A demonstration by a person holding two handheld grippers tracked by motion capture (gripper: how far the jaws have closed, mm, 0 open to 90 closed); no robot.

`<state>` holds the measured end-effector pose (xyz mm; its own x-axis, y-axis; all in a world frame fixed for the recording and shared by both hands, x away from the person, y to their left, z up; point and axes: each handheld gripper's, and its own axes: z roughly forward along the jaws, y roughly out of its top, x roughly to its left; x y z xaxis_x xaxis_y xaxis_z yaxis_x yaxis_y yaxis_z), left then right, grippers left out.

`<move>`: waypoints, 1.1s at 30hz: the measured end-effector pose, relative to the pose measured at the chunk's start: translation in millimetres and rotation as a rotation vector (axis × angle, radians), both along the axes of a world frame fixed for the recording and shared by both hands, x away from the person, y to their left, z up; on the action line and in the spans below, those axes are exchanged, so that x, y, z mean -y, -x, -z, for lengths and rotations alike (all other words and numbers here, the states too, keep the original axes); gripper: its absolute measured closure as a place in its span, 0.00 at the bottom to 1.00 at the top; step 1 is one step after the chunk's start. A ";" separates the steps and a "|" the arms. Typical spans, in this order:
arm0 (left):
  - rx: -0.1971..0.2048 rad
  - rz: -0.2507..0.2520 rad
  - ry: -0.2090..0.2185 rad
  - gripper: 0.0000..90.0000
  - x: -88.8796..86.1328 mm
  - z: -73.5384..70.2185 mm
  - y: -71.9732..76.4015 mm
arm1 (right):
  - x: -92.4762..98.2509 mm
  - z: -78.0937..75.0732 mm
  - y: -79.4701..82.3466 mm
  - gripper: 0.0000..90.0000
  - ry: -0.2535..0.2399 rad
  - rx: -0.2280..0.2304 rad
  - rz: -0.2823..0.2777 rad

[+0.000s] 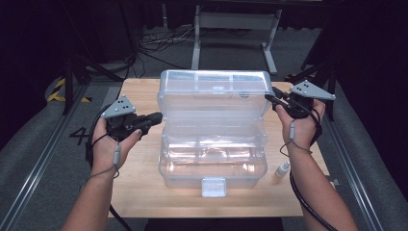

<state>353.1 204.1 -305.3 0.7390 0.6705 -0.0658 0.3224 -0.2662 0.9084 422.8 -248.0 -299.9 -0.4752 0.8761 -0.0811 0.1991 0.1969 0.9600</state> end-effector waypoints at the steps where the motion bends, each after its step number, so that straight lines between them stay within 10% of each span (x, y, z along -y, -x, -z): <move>1: 0.000 0.000 0.000 0.95 0.0 0.0 0.0 | 0.4 -0.7 -1.3 0.81 -0.001 -0.007 -0.002; 15: -0.025 0.189 -0.054 0.96 -4.3 25.8 32.8 | 3.0 -4.7 -10.0 0.81 -0.010 -0.053 -0.019; 33: -0.138 0.281 -0.048 0.95 -5.3 76.3 35.2 | 3.7 -7.2 -18.0 0.81 -0.016 -0.081 -0.025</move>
